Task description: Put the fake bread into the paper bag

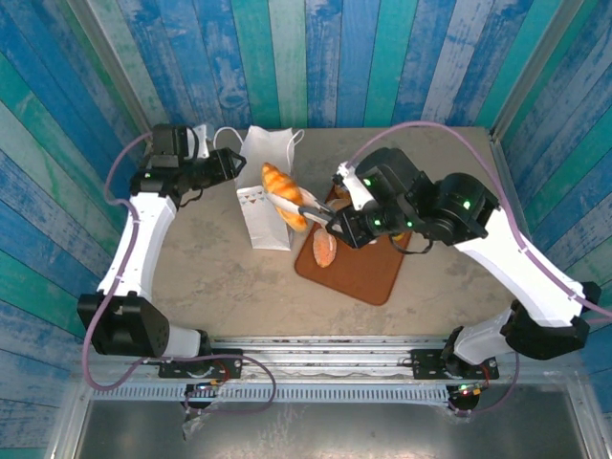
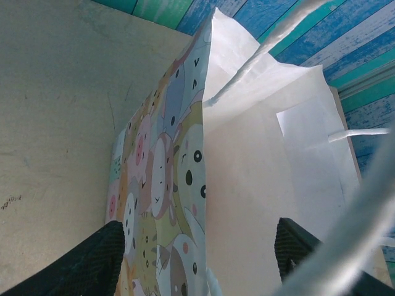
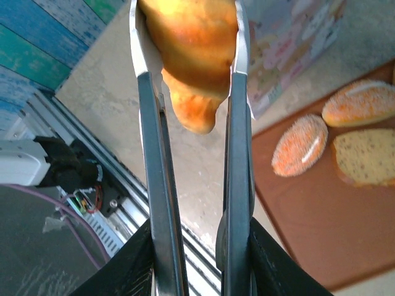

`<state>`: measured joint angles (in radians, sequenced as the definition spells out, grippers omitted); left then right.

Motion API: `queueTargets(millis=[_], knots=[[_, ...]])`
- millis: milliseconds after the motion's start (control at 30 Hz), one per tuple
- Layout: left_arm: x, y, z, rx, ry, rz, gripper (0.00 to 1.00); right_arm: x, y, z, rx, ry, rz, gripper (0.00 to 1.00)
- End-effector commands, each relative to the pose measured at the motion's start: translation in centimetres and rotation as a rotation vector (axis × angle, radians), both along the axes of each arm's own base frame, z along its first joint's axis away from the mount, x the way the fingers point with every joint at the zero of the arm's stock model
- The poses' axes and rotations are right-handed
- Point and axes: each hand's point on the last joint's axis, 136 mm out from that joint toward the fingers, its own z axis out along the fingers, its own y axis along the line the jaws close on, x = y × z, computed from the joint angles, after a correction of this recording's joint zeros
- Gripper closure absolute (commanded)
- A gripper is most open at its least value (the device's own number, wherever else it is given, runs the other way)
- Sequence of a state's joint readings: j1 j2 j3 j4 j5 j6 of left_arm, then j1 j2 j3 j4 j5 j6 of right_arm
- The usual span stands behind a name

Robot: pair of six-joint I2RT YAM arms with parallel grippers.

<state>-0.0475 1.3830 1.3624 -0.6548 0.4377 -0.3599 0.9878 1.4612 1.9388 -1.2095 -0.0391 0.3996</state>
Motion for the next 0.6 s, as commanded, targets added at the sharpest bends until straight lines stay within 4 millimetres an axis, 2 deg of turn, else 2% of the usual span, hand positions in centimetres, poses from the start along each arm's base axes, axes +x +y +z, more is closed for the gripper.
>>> queueTargets(millis=[0,267,433,567], knots=[[1.0,-0.3,0.4,-0.008,-0.02,-0.017,0.37,1.3,2.2,2.1,0.067,-0.072,0.02,0.66],[1.0,-0.6,0.4,-0.017,-0.028,-0.03,0.44,5.1,4.7,4.0,0.101,-0.186,-0.052,0.67],[0.9,-1.0,1.1,-0.035,-0.047,-0.05,0.49,7.5,5.2,4.4,0.08,-0.256,-0.119,0.67],[0.8,-1.2,1.2,-0.044,-0.052,-0.065,0.49,9.2,5.5,4.5,0.06,-0.315,-0.167,0.67]])
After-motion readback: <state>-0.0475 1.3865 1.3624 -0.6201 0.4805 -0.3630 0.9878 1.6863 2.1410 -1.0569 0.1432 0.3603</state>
